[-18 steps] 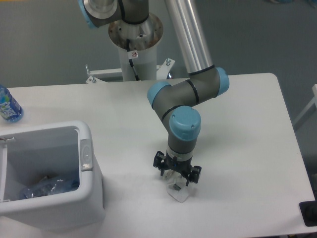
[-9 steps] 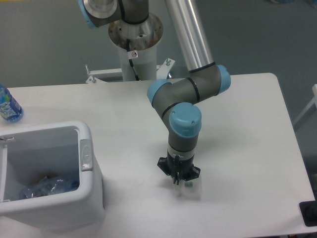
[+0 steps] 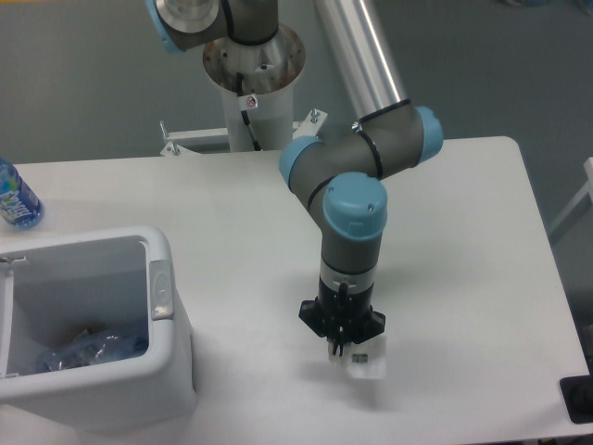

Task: Place the trash in the trash can
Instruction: 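Lift the wrapper and carry it over the trash bin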

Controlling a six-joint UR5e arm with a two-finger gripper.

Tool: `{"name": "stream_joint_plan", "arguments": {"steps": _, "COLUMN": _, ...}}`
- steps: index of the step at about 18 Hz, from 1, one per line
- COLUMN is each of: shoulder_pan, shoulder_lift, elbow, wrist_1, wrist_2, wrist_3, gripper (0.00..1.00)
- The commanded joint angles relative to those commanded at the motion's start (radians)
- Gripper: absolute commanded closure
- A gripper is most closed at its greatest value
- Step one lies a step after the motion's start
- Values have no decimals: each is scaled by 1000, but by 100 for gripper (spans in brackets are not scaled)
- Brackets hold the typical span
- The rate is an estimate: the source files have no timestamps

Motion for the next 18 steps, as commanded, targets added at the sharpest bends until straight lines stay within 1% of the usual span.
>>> {"name": "stream_joint_plan", "arguments": {"steps": 2, "shoulder_pan": -11, "shoulder_lift": 20, "elbow": 57, "wrist_1": 0, "wrist_2": -38, "wrist_3": -126, "gripper": 92}}
{"name": "stream_joint_plan", "arguments": {"steps": 3, "shoulder_pan": -24, "shoulder_lift": 37, "elbow": 81, "wrist_1": 0, "wrist_2": -63, "wrist_3": -187, "gripper": 92}}
{"name": "stream_joint_plan", "arguments": {"steps": 4, "shoulder_pan": -32, "shoulder_lift": 67, "elbow": 95, "wrist_1": 0, "wrist_2": -92, "wrist_3": -226, "gripper": 92}}
{"name": "stream_joint_plan", "arguments": {"steps": 6, "shoulder_pan": -43, "shoulder_lift": 127, "elbow": 106, "wrist_1": 0, "wrist_2": -143, "wrist_3": -281, "gripper": 92}}
{"name": "stream_joint_plan", "arguments": {"steps": 8, "shoulder_pan": -69, "shoulder_lift": 181, "elbow": 108, "wrist_1": -2, "wrist_2": -176, "wrist_3": -347, "gripper": 92}}
{"name": "stream_joint_plan", "arguments": {"steps": 11, "shoulder_pan": -127, "shoulder_lift": 238, "elbow": 97, "wrist_1": -3, "wrist_2": -193, "wrist_3": -392, "gripper": 92}}
{"name": "stream_joint_plan", "arguments": {"steps": 13, "shoulder_pan": -188, "shoulder_lift": 253, "elbow": 92, "wrist_1": -6, "wrist_2": -192, "wrist_3": -396, "gripper": 91}}
{"name": "stream_joint_plan", "arguments": {"steps": 14, "shoulder_pan": -211, "shoulder_lift": 259, "elbow": 91, "wrist_1": -9, "wrist_2": -190, "wrist_3": -396, "gripper": 89}}
{"name": "stream_joint_plan", "arguments": {"steps": 18, "shoulder_pan": -300, "shoulder_lift": 253, "elbow": 79, "wrist_1": -11, "wrist_2": -184, "wrist_3": -404, "gripper": 88}}
